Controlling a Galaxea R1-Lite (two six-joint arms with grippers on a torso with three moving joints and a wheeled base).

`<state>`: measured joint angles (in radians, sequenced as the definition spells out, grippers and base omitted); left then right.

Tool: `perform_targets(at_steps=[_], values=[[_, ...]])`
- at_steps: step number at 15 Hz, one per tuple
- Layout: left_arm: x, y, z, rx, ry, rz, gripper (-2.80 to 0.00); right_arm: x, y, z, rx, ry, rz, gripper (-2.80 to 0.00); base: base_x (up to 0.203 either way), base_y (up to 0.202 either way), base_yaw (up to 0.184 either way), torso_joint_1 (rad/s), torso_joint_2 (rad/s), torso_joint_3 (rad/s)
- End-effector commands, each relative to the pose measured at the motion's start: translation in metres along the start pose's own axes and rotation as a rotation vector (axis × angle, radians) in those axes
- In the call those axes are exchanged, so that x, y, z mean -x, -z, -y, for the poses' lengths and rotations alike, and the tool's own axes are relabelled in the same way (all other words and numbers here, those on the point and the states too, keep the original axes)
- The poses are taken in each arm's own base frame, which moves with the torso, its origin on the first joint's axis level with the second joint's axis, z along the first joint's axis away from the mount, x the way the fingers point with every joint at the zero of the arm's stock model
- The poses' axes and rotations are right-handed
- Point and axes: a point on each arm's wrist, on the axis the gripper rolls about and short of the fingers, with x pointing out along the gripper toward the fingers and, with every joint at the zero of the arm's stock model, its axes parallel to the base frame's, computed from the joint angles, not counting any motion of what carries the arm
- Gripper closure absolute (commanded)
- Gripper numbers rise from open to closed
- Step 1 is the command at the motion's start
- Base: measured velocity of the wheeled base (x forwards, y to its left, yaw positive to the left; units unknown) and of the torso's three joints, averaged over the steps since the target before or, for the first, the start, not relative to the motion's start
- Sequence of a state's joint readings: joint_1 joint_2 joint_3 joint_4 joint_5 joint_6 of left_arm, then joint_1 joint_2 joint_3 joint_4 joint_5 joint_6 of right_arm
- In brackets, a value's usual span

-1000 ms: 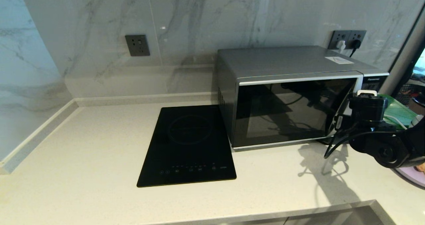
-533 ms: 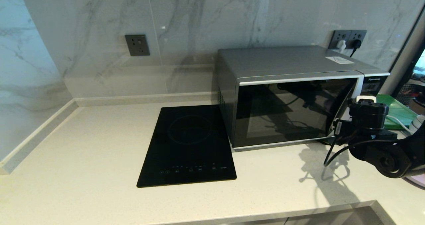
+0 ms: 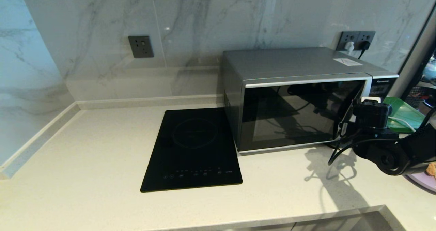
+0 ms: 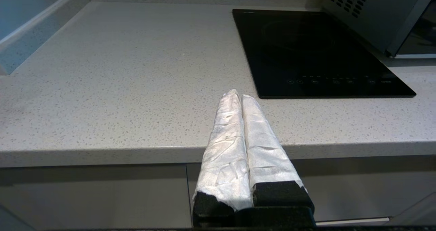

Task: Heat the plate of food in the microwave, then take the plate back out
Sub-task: Open the microwave oven

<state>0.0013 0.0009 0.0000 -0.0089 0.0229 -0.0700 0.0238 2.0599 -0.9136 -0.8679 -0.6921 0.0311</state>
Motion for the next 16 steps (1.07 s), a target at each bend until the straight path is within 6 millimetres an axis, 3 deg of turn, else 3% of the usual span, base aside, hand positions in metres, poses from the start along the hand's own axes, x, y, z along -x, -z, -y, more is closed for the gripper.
perform_targets(at_steps=[1, 16], values=[[-0.0001, 0.0, 0.0, 0.001, 0.0, 0.0, 0.0, -0.0029, -0.0011, -0.002, -0.008, 0.003, 0.01, 0.0, 0.0, 0.0, 0.0, 0.0, 0.0, 0.0], [-0.0001, 0.0, 0.0, 0.001, 0.0, 0.0, 0.0, 0.0021, -0.0086, 0.0014, -0.018, 0.012, 0.028, 0.0, 0.0, 0.0, 0.0, 0.0, 0.0, 0.0]])
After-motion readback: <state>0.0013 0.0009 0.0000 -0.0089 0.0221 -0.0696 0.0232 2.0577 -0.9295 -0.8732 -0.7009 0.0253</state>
